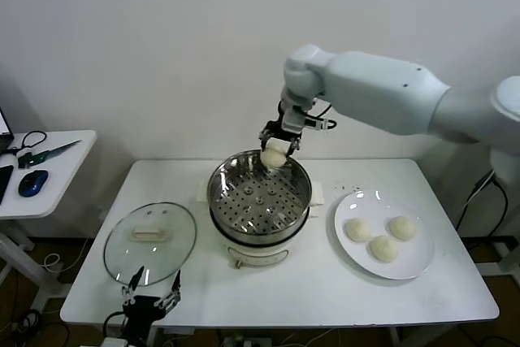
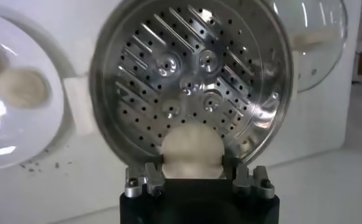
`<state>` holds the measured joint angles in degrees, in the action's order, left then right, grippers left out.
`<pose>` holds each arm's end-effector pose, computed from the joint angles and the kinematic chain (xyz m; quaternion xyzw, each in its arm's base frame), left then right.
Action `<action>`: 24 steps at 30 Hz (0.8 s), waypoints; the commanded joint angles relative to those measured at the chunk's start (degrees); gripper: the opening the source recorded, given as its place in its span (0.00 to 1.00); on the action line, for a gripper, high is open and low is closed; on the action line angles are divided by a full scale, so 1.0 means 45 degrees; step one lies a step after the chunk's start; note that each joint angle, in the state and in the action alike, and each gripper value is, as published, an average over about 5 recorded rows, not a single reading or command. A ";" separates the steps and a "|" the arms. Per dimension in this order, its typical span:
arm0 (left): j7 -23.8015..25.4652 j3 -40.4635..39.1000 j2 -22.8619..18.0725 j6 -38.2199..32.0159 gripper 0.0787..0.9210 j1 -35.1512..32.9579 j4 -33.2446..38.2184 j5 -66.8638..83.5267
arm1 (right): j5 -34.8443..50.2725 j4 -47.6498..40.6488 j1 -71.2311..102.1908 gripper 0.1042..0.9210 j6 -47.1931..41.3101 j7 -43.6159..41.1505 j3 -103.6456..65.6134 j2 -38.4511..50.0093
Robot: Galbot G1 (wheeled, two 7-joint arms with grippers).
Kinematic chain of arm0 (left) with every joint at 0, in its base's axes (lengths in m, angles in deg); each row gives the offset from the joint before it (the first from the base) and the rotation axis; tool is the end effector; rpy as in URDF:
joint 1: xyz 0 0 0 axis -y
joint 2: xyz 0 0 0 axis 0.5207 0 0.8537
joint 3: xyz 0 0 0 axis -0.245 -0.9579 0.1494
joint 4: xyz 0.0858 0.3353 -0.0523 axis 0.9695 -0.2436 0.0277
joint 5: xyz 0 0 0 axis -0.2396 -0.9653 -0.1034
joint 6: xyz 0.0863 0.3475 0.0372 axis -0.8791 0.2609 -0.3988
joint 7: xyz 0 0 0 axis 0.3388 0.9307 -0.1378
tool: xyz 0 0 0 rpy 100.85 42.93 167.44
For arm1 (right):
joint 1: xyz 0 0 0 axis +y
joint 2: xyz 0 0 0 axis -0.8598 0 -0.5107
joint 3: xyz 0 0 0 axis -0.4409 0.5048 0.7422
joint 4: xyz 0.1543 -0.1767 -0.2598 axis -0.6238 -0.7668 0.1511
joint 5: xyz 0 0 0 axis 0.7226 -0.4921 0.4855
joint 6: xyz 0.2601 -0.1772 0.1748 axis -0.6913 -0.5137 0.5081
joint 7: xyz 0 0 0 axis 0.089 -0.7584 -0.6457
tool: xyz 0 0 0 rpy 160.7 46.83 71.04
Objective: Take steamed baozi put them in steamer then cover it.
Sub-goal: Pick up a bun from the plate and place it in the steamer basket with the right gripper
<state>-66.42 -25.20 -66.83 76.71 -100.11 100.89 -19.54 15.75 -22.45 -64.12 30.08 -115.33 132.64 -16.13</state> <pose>0.1160 0.0597 -0.3562 -0.0120 -0.9867 -0.0523 0.1532 0.6111 0.1422 -0.0270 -0.6212 0.1214 -0.7737 0.0263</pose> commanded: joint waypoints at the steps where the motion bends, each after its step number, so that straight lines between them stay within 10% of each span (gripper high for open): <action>1: -0.0012 0.0004 0.0018 -0.0032 0.88 -0.0049 -0.0045 -0.0008 | -0.2324 -0.2080 0.2386 0.67 0.0962 0.0783 -0.1309 -0.1067; 17: -0.0041 0.0003 -0.0001 -0.0045 0.88 0.0229 -0.0412 -0.0012 | -0.2995 -0.3875 0.2948 0.68 0.1732 0.0664 -0.1857 -0.2043; 24: -0.0047 0.0032 -0.0011 -0.0033 0.88 0.0238 -0.0357 0.0002 | -0.0511 -0.2958 0.1796 0.84 0.1539 0.0082 -0.0813 -0.1667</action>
<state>-66.60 -25.07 -66.81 76.49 -99.07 99.22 -19.59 6.49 -36.52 -53.68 36.77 -113.34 126.51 -23.60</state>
